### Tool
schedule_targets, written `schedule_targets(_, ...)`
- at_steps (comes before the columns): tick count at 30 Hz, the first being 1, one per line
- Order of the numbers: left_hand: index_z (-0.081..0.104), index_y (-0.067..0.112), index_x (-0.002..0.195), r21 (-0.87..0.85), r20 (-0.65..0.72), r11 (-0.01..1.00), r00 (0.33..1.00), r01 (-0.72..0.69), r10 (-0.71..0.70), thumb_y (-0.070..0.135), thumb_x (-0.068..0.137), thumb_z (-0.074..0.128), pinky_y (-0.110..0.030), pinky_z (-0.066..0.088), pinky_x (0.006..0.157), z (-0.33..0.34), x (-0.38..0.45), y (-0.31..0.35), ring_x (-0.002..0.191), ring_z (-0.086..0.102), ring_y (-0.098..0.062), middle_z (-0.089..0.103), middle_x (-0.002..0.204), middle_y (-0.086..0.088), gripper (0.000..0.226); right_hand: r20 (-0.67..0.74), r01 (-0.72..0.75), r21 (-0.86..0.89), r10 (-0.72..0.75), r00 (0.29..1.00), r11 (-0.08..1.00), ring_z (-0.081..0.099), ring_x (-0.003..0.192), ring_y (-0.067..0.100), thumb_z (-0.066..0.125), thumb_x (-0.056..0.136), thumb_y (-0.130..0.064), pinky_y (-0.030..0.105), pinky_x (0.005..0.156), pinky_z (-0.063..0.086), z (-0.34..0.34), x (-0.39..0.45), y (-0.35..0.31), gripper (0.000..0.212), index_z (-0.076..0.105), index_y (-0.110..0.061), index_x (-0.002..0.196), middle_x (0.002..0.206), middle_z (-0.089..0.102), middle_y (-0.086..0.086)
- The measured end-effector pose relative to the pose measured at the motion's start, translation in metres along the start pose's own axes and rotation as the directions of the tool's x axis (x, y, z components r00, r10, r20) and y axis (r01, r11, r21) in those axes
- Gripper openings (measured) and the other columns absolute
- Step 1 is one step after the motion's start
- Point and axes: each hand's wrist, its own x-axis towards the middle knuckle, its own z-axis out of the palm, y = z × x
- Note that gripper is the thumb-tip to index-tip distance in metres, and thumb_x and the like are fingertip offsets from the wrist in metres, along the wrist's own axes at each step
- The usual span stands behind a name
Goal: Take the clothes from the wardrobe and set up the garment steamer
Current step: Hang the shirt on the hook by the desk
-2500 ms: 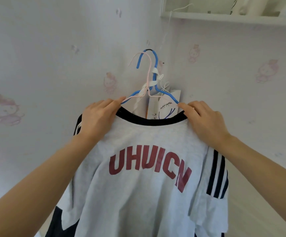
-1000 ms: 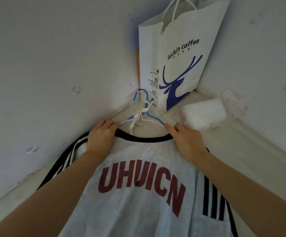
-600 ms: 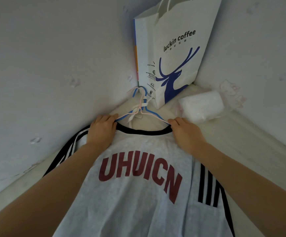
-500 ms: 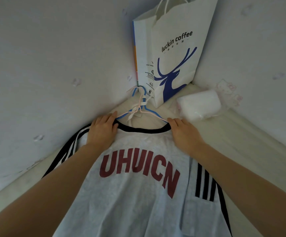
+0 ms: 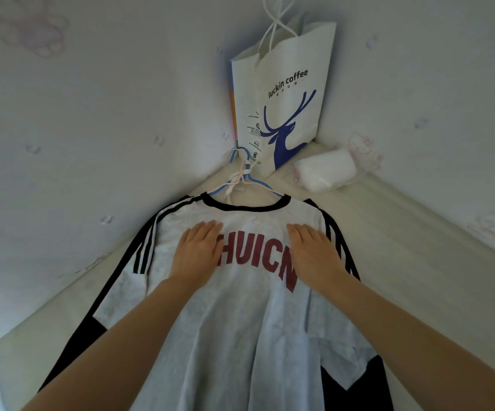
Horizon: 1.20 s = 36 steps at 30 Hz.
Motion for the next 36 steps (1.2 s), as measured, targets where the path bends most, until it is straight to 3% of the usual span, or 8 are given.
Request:
schedule_targets(4, 0.047, 0.015, 0.140, -0.023, 0.017, 0.998, 0.998, -0.056, 0.056, 0.043, 0.096, 0.017, -0.042, 0.029, 0.116, -0.003, -0.039, 0.013, 0.136, 0.042, -0.023, 0.050, 0.143, -0.005, 0.060, 0.053, -0.062, 0.007, 0.061, 0.997, 0.998, 0.027, 0.142, 0.032, 0.046, 0.096, -0.023, 0.046, 0.117, 0.023, 0.009, -0.055, -0.028, 0.063, 0.018, -0.005, 0.150, 0.153, 0.031, 0.015)
schedule_targets(11, 0.044, 0.016, 0.142, -0.049, 0.073, 0.989, 0.987, -0.139, 0.142, 0.033, 0.101, 0.038, -0.041, 0.034, 0.113, -0.015, -0.122, 0.019, 0.135, 0.043, -0.023, 0.051, 0.142, -0.004, 0.045, 0.142, -0.138, 0.007, 0.136, 0.981, 0.990, 0.023, 0.144, 0.030, 0.034, 0.102, -0.029, 0.045, 0.118, 0.021, 0.020, -0.154, -0.086, 0.056, 0.018, -0.007, 0.151, 0.153, 0.031, 0.013)
schedule_targets(17, 0.059, 0.010, 0.126, -0.035, -0.059, 0.941, 0.940, -0.337, 0.335, 0.021, 0.091, 0.060, -0.037, 0.054, 0.082, -0.043, -0.186, 0.011, 0.101, 0.062, -0.024, 0.069, 0.103, -0.004, 0.037, 0.110, -0.277, 0.057, 0.269, 0.957, 0.959, 0.035, 0.138, 0.031, 0.032, 0.103, -0.036, 0.044, 0.113, 0.030, 0.022, -0.228, -0.140, 0.050, 0.037, -0.006, 0.142, 0.142, 0.046, 0.014)
schedule_targets(21, 0.062, 0.011, 0.121, 0.007, -0.085, 0.908, 0.904, -0.419, 0.418, 0.031, 0.094, 0.041, -0.035, 0.053, 0.074, -0.062, -0.227, 0.013, 0.092, 0.062, -0.023, 0.068, 0.090, 0.000, 0.040, -0.001, -0.345, 0.113, 0.348, 0.938, 0.932, 0.047, 0.125, 0.028, 0.034, 0.102, -0.037, 0.039, 0.107, 0.037, 0.012, -0.278, -0.176, 0.045, 0.046, -0.008, 0.133, 0.129, 0.055, 0.010)
schedule_targets(26, 0.062, 0.010, 0.121, -0.148, -0.082, 0.849, 0.862, -0.507, 0.500, 0.030, 0.094, 0.038, -0.037, 0.055, 0.072, -0.075, -0.280, 0.028, 0.093, 0.062, -0.022, 0.068, 0.092, 0.001, 0.042, -0.014, -0.461, 0.194, 0.472, 0.881, 0.866, 0.041, 0.128, 0.023, 0.029, 0.103, -0.039, 0.034, 0.110, 0.032, -0.002, -0.337, -0.216, 0.046, 0.037, -0.012, 0.139, 0.136, 0.048, 0.006)
schedule_targets(29, 0.063, 0.008, 0.119, -0.315, -0.088, 0.788, 0.843, -0.529, 0.530, 0.015, 0.094, 0.054, -0.033, 0.055, 0.070, -0.084, -0.309, 0.043, 0.091, 0.061, -0.018, 0.067, 0.095, -0.002, 0.027, -0.022, -0.530, 0.265, 0.554, 0.832, 0.806, 0.041, 0.128, 0.021, 0.030, 0.103, -0.038, 0.030, 0.110, 0.031, -0.005, -0.376, -0.236, 0.045, 0.035, -0.015, 0.141, 0.137, 0.047, 0.003)
schedule_targets(32, 0.063, 0.009, 0.120, -0.367, -0.076, 0.752, 0.824, -0.547, 0.562, 0.011, 0.093, 0.059, -0.028, 0.054, 0.073, -0.091, -0.333, 0.060, 0.094, 0.061, -0.016, 0.066, 0.098, -0.003, 0.028, -0.054, -0.583, 0.319, 0.629, 0.776, 0.747, 0.044, 0.125, 0.020, 0.032, 0.103, -0.037, 0.029, 0.107, 0.032, -0.007, -0.412, -0.252, 0.044, 0.037, -0.015, 0.140, 0.134, 0.050, 0.002)
schedule_targets(36, 0.061, 0.012, 0.123, -0.412, 0.003, 0.710, 0.779, -0.571, 0.627, 0.013, 0.095, 0.056, -0.033, 0.053, 0.073, -0.091, -0.364, 0.087, 0.091, 0.059, -0.017, 0.062, 0.094, 0.003, 0.029, -0.105, -0.633, 0.391, 0.715, 0.691, 0.668, 0.049, 0.120, 0.021, 0.039, 0.101, -0.034, 0.031, 0.103, 0.039, 0.000, -0.456, -0.266, 0.042, 0.043, -0.015, 0.137, 0.128, 0.055, 0.002)
